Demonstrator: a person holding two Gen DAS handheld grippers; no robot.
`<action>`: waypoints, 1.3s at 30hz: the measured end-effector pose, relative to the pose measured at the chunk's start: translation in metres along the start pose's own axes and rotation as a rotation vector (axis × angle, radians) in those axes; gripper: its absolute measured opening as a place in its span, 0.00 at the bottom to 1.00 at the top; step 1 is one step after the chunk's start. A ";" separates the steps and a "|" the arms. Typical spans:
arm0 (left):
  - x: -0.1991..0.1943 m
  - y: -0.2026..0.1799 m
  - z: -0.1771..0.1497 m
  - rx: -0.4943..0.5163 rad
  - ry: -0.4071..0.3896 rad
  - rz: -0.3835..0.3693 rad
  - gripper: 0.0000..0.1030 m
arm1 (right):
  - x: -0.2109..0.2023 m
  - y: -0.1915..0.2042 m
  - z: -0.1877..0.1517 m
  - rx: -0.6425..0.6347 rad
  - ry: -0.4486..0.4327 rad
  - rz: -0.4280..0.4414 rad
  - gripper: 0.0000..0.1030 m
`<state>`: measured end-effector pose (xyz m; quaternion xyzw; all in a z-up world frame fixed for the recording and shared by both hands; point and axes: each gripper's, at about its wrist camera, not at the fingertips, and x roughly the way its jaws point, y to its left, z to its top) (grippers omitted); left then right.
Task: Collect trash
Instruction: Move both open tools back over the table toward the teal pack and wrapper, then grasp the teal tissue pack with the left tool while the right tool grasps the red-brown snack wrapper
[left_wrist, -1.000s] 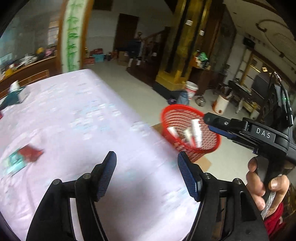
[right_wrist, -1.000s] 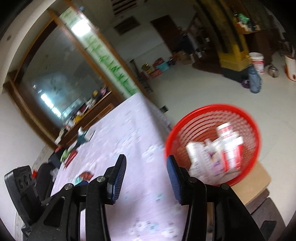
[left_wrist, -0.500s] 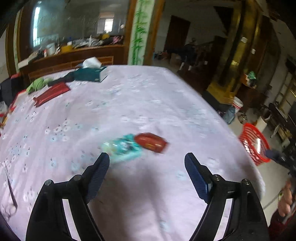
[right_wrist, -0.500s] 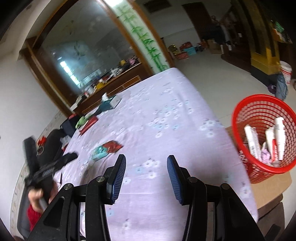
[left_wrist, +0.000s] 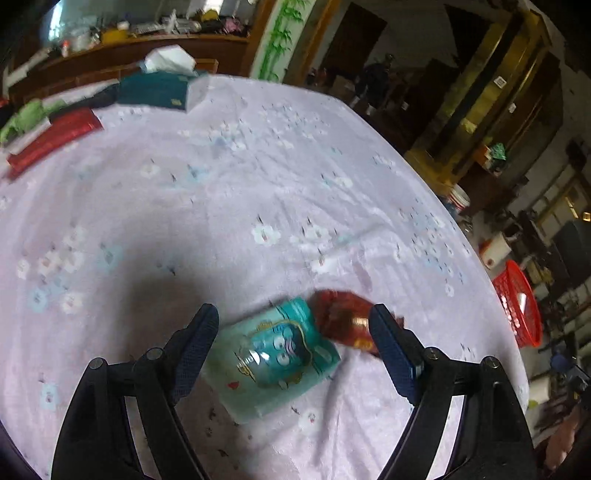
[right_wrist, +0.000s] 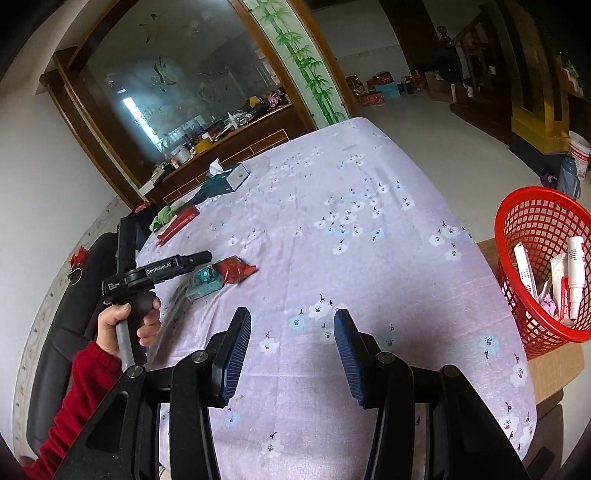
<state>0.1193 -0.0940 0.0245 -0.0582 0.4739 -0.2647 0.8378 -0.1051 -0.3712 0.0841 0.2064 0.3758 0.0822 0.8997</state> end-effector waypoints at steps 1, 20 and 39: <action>0.000 0.000 -0.003 0.012 0.012 -0.024 0.79 | 0.002 0.000 0.000 0.002 0.003 0.000 0.49; 0.007 -0.031 -0.048 0.228 0.022 0.245 0.70 | 0.058 0.043 0.018 -0.090 0.096 0.025 0.49; -0.079 -0.014 -0.113 -0.069 -0.161 0.242 0.37 | 0.202 0.111 0.057 -0.315 0.246 0.021 0.53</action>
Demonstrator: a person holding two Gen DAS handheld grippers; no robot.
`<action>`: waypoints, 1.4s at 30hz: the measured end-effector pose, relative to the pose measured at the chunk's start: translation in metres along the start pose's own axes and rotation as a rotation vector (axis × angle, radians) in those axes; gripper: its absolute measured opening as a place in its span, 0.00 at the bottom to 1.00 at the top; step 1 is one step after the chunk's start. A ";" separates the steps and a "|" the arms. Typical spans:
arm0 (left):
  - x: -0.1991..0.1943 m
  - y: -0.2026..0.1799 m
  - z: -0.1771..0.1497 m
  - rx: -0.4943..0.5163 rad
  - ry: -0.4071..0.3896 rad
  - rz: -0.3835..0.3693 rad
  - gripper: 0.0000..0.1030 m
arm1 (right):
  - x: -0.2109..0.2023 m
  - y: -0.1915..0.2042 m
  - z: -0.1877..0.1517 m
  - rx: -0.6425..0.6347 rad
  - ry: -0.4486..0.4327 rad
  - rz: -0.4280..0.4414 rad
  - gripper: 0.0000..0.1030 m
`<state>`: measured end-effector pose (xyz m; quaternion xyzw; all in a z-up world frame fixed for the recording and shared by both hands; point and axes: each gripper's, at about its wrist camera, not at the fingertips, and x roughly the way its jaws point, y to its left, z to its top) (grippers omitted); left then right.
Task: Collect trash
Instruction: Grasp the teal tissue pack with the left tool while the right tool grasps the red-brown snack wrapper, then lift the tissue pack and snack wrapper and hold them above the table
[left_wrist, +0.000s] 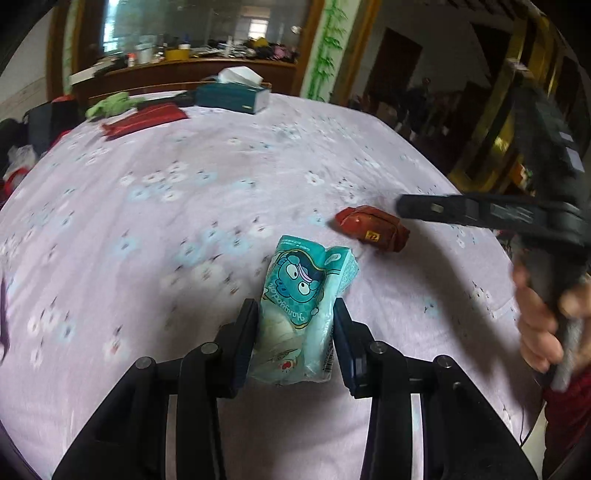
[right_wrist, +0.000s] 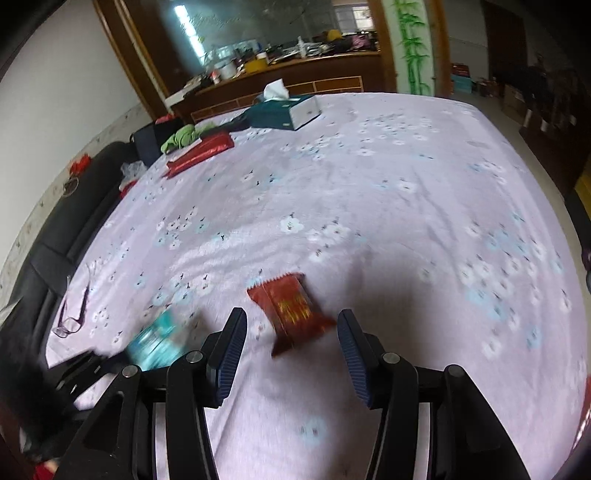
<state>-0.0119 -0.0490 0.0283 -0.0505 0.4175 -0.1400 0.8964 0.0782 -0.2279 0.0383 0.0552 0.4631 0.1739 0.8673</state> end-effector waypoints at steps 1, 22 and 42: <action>-0.004 0.001 -0.004 0.001 -0.013 0.013 0.37 | 0.008 0.003 0.004 -0.015 0.008 -0.009 0.53; -0.024 -0.024 -0.031 0.014 -0.127 0.063 0.37 | -0.016 0.012 -0.048 0.007 -0.053 -0.115 0.32; -0.029 -0.061 -0.052 0.077 -0.178 0.122 0.38 | -0.061 0.012 -0.121 0.082 -0.248 -0.200 0.32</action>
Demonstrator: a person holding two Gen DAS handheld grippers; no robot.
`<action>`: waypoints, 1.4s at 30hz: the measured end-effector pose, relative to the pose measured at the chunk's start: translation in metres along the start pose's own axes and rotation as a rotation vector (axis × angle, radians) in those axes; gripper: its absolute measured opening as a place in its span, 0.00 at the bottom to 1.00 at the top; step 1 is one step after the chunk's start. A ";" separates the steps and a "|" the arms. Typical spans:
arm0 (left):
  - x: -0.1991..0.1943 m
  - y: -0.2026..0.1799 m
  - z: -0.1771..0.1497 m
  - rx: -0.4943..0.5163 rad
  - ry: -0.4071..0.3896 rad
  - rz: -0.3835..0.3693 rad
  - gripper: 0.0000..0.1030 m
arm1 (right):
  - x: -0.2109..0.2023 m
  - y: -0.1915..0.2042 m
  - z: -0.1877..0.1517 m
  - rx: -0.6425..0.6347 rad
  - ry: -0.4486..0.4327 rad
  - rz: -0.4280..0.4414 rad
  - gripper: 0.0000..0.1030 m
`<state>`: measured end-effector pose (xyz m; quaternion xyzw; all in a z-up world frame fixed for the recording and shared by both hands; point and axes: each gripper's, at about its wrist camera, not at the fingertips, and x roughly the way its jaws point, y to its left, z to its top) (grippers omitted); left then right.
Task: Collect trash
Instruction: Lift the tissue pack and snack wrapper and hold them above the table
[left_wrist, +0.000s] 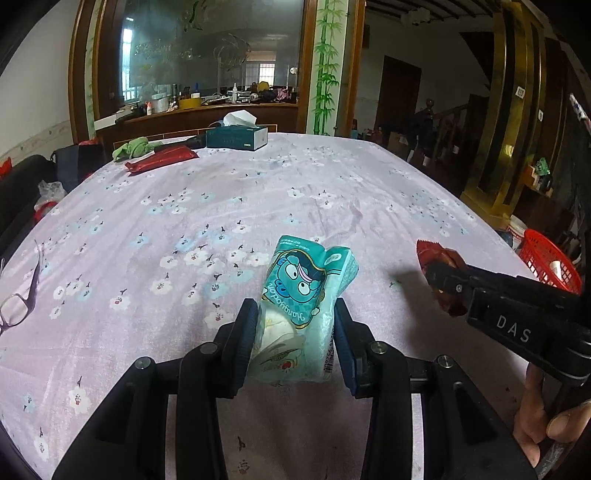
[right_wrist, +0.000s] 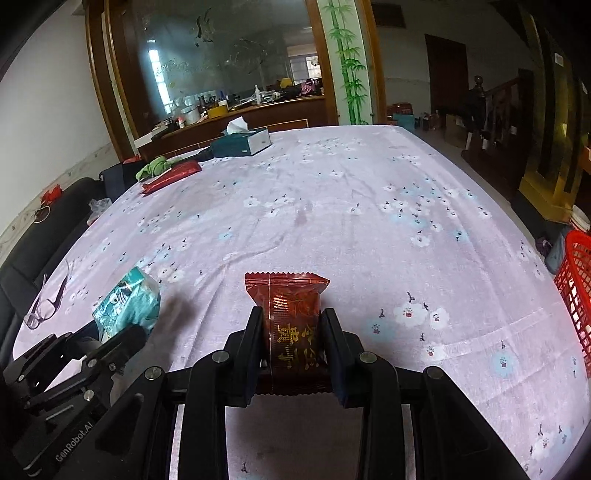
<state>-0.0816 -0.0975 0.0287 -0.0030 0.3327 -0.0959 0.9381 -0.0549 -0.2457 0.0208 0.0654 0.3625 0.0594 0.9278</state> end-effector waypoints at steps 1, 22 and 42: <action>-0.001 0.000 0.000 0.003 -0.005 0.003 0.38 | 0.000 0.000 0.000 -0.002 0.000 0.000 0.32; -0.002 -0.002 -0.002 0.011 -0.013 -0.001 0.38 | 0.003 0.001 -0.002 0.008 0.023 -0.055 0.32; -0.001 -0.003 -0.001 0.012 -0.014 -0.001 0.38 | 0.004 0.001 -0.002 0.008 0.025 -0.058 0.32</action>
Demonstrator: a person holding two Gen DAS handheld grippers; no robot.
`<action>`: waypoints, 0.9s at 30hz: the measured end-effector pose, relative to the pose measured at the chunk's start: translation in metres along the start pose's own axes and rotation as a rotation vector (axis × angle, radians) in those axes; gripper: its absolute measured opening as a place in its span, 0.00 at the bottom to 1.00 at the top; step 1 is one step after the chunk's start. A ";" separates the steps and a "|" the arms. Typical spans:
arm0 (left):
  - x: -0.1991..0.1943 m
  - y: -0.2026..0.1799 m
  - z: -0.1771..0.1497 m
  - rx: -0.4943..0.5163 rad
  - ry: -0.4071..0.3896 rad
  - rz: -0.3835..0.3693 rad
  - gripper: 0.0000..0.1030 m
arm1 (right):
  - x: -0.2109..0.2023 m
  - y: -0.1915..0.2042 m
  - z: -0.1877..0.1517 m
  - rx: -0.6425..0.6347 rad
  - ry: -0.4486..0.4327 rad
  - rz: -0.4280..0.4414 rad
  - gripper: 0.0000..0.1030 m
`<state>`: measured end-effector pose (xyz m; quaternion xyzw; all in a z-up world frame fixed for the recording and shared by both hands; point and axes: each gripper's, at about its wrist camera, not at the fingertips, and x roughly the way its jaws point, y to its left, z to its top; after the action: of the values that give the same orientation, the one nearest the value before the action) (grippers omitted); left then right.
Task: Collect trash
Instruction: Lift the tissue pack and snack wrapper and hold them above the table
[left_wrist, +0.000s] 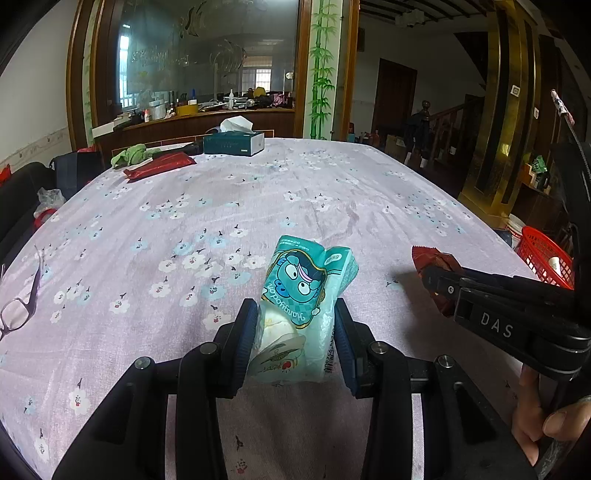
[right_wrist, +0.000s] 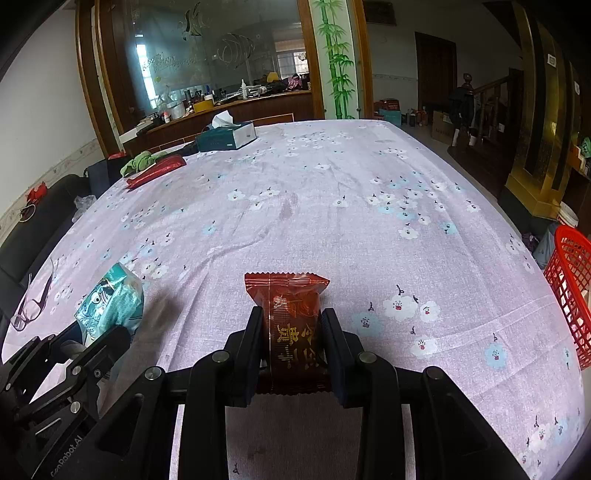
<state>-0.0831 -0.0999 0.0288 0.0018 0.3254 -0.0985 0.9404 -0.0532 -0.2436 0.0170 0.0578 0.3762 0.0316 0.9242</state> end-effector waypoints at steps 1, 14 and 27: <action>0.000 0.000 0.000 0.000 0.001 0.000 0.38 | 0.000 0.000 0.000 0.000 -0.001 -0.001 0.32; 0.001 0.001 0.001 0.000 -0.001 0.004 0.38 | 0.000 -0.001 0.000 0.004 -0.005 -0.007 0.32; -0.001 0.001 0.002 -0.001 -0.004 0.010 0.38 | -0.002 -0.002 -0.001 0.008 -0.007 -0.007 0.32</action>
<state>-0.0828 -0.0985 0.0307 0.0029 0.3236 -0.0938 0.9415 -0.0554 -0.2460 0.0174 0.0603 0.3733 0.0267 0.9254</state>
